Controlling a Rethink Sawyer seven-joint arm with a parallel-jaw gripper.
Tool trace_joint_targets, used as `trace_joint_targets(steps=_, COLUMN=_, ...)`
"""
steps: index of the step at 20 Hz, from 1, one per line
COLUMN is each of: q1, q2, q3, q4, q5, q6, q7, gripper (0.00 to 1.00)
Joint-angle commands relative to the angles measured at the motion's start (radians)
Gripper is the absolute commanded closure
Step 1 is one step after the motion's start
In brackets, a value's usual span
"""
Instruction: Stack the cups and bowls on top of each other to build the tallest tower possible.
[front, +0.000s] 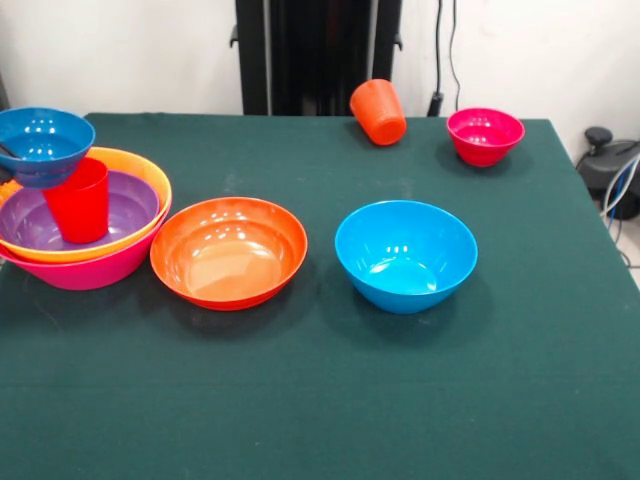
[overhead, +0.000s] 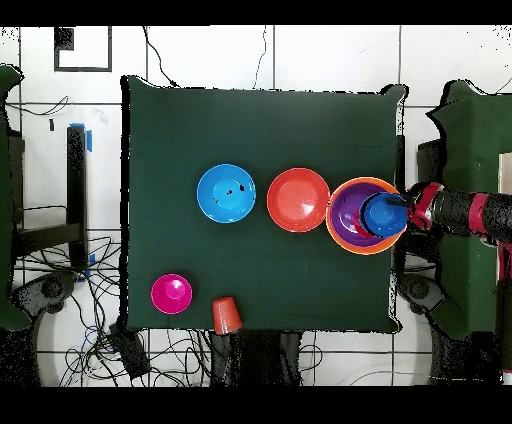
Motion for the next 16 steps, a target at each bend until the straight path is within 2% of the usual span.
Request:
trace_joint_targets(steps=1, q1=0.008, q2=-0.002, q3=-0.105, q4=0.064, q5=-0.054, q6=0.033, q7=-0.204, gripper=1.0)
trace_joint_targets(steps=16, q1=-0.034, q2=0.027, q3=-0.127, q4=0.133, q5=-0.052, q6=-0.024, q7=-0.158, gripper=1.0)
